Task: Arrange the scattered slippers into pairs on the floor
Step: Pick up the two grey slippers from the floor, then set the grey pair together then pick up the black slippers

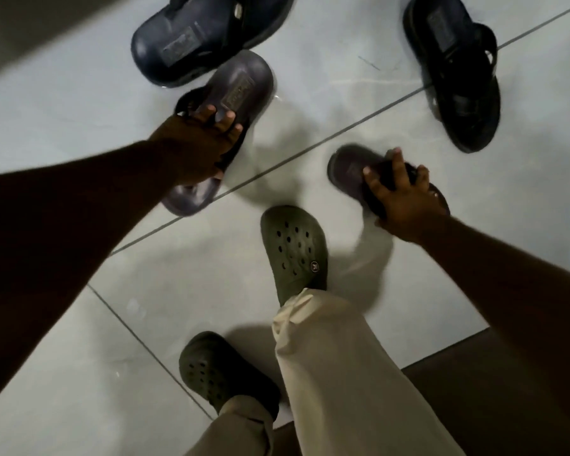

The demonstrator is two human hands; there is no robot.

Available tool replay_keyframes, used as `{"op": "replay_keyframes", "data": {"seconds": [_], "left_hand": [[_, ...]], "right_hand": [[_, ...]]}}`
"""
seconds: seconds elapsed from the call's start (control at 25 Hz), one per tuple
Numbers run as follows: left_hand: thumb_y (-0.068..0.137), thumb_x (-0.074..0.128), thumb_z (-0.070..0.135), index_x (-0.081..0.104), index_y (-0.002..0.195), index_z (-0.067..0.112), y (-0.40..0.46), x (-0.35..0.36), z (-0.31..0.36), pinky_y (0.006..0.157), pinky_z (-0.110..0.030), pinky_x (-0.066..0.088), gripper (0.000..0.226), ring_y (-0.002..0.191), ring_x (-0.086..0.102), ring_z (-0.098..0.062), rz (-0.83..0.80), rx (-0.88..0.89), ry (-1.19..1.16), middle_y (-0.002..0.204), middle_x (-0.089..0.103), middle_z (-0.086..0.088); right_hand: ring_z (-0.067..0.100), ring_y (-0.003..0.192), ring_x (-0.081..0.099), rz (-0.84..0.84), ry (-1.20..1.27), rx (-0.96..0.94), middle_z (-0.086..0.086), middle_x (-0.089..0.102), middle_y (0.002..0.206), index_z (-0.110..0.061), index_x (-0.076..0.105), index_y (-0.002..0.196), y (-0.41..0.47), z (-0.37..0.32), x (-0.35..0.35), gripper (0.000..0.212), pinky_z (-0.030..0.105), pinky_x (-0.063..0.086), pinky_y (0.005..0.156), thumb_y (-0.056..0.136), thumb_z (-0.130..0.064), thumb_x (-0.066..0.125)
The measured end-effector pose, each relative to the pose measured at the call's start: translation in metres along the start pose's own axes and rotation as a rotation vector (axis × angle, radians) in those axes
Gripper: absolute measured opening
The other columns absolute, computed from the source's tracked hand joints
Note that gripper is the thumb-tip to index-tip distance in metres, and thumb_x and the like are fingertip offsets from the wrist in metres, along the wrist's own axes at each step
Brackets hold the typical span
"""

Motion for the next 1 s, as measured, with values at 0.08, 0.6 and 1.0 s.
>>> {"op": "replay_keyframes", "data": {"seconds": [0.08, 0.6, 1.0], "left_hand": [[0.09, 0.051, 0.045, 0.004, 0.154, 0.016, -0.011, 0.008, 0.0, 0.114, -0.054, 0.024, 0.085, 0.15, 0.008, -0.036, -0.031, -0.052, -0.04, 0.164, 0.003, -0.01], [0.074, 0.078, 0.028, -0.012, 0.152, 0.017, -0.108, 0.107, -0.1, 0.12, -0.047, 0.016, 0.119, 0.15, -0.004, -0.034, -0.145, -0.492, -0.632, 0.163, -0.015, -0.008], [0.077, 0.075, 0.028, -0.014, 0.151, 0.019, -0.138, 0.136, -0.11, 0.121, -0.046, 0.016, 0.116, 0.15, -0.003, -0.034, -0.206, -0.553, -0.687, 0.162, -0.017, -0.008]], "right_hand": [[0.062, 0.134, 0.012, 0.015, 0.084, 0.019, 0.017, -0.019, 0.159, -0.04, 0.002, 0.15, 0.025, -0.016, -0.033, 0.102, 0.066, 0.032, 0.105, 0.077, -0.037, 0.073], [0.048, 0.128, 0.033, 0.115, 0.068, -0.276, 0.02, 0.022, 0.148, -0.027, 0.008, 0.151, 0.097, -0.3, -0.138, 0.108, 0.051, 0.035, 0.105, 0.069, -0.072, 0.061], [0.048, 0.13, 0.035, 0.08, -0.11, -0.386, 0.024, 0.016, 0.152, -0.019, 0.003, 0.153, 0.101, -0.388, -0.155, 0.097, 0.048, 0.038, 0.106, 0.084, -0.047, 0.065]]}}
Point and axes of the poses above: each hand's wrist, its own y-axis towards the middle knuckle, its own x-axis out of the palm, z = x × y, the point moved 5 cm from there along y, towards the middle knuckle
